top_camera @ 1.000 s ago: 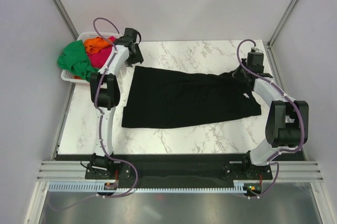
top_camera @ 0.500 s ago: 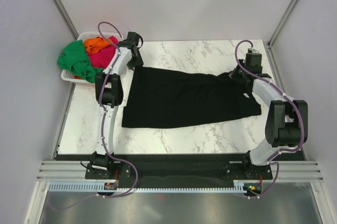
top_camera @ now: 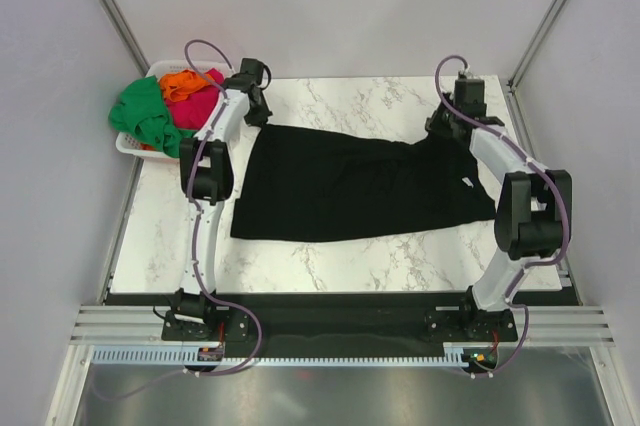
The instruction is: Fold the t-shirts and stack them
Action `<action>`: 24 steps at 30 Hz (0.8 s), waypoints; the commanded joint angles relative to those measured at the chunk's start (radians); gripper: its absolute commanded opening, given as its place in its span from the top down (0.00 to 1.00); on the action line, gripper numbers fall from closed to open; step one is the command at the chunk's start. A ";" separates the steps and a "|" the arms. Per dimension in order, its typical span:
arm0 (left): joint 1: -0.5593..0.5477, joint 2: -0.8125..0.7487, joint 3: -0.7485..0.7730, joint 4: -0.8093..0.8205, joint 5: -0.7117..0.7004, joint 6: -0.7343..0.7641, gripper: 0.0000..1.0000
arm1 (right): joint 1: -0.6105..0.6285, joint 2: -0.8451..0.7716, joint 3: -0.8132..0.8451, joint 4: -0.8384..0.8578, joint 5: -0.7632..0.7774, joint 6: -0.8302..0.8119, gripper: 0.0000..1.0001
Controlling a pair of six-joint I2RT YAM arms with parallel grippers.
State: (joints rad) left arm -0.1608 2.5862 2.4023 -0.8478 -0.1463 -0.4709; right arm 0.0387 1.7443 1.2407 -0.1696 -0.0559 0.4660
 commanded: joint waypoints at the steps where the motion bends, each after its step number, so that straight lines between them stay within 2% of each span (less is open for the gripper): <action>1: 0.017 -0.156 -0.018 0.050 0.002 0.037 0.98 | 0.012 0.041 0.230 -0.001 0.004 -0.020 1.00; 5: 0.043 -0.279 -0.123 0.052 -0.018 0.034 0.98 | 0.015 0.092 0.396 -0.044 0.002 -0.059 1.00; 10: 0.069 -0.386 -0.270 0.053 -0.035 0.026 0.98 | 0.015 0.078 0.460 -0.070 -0.018 -0.105 1.00; 13: 0.073 -0.449 -0.353 0.053 -0.087 0.015 0.98 | 0.015 0.055 0.439 -0.074 -0.036 -0.110 1.00; 24: 0.078 -0.589 -0.546 0.070 -0.069 0.005 0.98 | 0.015 -0.071 0.281 -0.080 -0.055 -0.124 1.00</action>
State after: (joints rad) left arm -0.0818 2.0922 1.8858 -0.8017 -0.1925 -0.4706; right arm 0.0509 1.7710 1.5566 -0.2661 -0.1085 0.3649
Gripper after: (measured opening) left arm 0.033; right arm 0.011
